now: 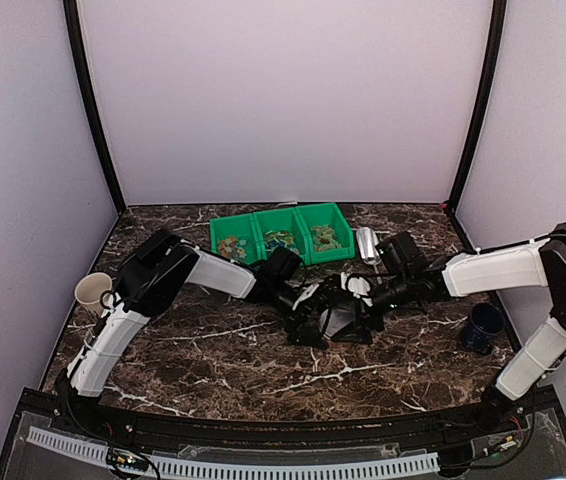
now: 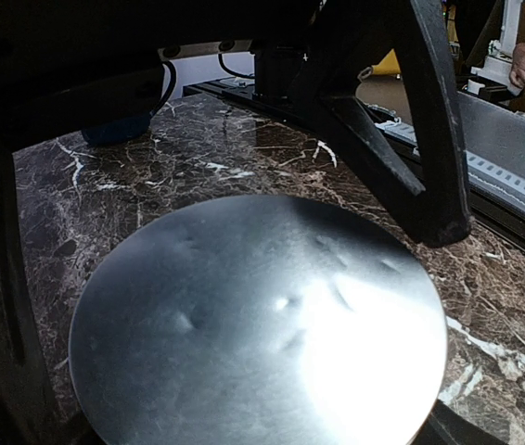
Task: Pack the candies
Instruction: Screw the box lid onto the packing bottle.
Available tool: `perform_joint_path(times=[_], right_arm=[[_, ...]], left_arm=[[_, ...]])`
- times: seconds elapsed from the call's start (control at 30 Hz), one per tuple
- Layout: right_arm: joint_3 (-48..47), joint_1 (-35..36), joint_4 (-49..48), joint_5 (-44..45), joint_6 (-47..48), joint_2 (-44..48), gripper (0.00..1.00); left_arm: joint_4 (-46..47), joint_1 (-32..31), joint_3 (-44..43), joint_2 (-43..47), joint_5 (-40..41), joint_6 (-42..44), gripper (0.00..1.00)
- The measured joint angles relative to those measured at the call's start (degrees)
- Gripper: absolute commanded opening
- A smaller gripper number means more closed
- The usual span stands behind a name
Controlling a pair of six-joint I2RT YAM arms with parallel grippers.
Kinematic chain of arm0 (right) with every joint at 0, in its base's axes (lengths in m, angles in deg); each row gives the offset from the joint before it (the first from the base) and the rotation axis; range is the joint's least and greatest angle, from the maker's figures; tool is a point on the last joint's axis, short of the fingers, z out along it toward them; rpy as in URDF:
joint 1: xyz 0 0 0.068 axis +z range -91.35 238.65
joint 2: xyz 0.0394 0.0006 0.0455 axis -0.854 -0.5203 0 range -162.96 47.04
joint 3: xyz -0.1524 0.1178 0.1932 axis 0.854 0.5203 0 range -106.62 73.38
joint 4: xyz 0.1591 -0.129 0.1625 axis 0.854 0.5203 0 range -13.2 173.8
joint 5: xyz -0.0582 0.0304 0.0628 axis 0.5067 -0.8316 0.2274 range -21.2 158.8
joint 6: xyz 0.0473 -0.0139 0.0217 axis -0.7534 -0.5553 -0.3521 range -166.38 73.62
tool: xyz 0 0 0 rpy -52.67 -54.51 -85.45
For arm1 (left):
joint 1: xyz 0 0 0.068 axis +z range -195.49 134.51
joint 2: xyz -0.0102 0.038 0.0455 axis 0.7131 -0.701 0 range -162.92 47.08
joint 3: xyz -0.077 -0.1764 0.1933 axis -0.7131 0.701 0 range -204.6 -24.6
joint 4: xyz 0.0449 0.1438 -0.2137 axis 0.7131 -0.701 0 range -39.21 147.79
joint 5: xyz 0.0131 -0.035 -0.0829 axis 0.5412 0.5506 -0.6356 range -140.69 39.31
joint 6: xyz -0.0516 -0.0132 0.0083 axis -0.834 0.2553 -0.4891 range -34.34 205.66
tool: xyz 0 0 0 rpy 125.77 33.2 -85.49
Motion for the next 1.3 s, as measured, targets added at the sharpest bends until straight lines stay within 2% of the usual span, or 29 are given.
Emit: perform_joint_path(times=[0.37, 0.53, 0.7, 1.0, 1.3], right_arm=[[-1.2, 0.3, 2.9, 1.2, -0.3, -0.8, 0.95], [-1.2, 0.3, 3.0, 1.8, -0.7, -0.8, 0.87], [-1.4, 0.4, 3.3, 2.1, -1.1, -0.8, 0.84], [-1.4, 1.2, 3.3, 4.9, -3.0, -0.1, 0.85], [-0.8, 3.2, 2.3, 9.8, -9.5, 1.2, 0.84]], left_arm=[[0.0, 0.0, 0.0, 0.0, 0.0, 0.0, 0.86], [0.1, 0.0, 0.0, 0.0, 0.0, -0.1, 0.86], [0.7, 0.0, 0.2, 0.0, 0.1, -0.6, 0.86], [8.5, 0.0, 3.0, 0.3, 0.5, -6.1, 0.86], [18.4, 0.0, 6.3, 0.6, 0.7, -12.9, 0.86]])
